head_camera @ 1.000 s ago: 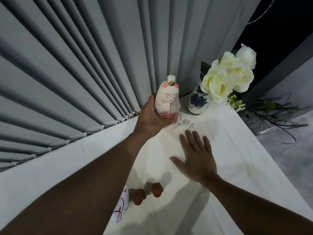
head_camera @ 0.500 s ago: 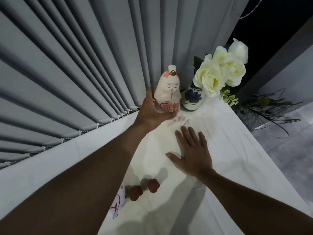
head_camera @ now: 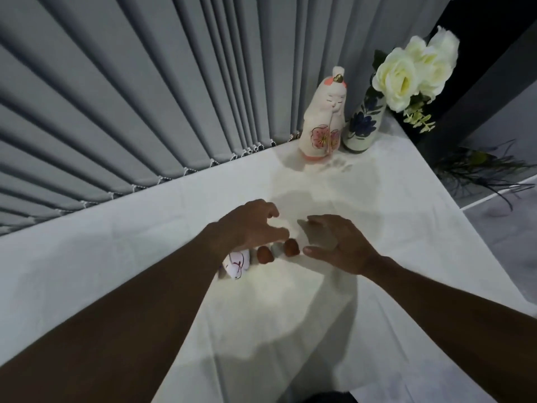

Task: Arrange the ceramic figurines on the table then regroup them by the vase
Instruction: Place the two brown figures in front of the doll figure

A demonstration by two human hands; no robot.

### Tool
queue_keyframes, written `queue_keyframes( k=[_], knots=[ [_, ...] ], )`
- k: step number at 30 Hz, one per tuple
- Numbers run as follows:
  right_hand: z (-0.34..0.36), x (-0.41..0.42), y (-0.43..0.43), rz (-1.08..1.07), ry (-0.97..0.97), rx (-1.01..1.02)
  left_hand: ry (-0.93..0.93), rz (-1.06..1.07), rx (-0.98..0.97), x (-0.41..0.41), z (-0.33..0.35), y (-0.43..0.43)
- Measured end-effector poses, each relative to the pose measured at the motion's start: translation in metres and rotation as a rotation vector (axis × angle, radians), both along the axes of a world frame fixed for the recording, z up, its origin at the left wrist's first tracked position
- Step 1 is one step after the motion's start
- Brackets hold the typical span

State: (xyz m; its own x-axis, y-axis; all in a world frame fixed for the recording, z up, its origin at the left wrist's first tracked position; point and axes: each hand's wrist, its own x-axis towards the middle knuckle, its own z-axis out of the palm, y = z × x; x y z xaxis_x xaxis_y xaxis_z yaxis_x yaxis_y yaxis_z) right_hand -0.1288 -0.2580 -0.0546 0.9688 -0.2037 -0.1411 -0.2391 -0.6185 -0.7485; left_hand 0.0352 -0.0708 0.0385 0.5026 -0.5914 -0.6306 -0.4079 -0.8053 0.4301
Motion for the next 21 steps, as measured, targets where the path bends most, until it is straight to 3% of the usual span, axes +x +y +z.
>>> queue_keyframes(
  k=[3, 7, 14, 17, 21],
  knots=[
    [0.000, -0.010, 0.021, 0.023, 0.052, 0.015, -0.058, -0.145, 0.121, -0.017, 0.000, 0.018],
    [-0.008, -0.010, 0.046, 0.051, -0.019, -0.064, -0.377, -0.384, 0.222, -0.034, -0.016, 0.028],
    [-0.019, -0.002, 0.061, -0.024, -0.008, -0.121, -0.584, -0.371, 0.232, -0.047, -0.037, 0.033],
    [-0.015, -0.001, 0.059, -0.027, -0.003, -0.047, -0.553, -0.295, 0.159, -0.051, -0.042, 0.030],
    [-0.006, -0.006, 0.042, -0.102, -0.086, 0.091, -0.318, -0.086, -0.023, -0.043, -0.047, 0.012]
  ],
)
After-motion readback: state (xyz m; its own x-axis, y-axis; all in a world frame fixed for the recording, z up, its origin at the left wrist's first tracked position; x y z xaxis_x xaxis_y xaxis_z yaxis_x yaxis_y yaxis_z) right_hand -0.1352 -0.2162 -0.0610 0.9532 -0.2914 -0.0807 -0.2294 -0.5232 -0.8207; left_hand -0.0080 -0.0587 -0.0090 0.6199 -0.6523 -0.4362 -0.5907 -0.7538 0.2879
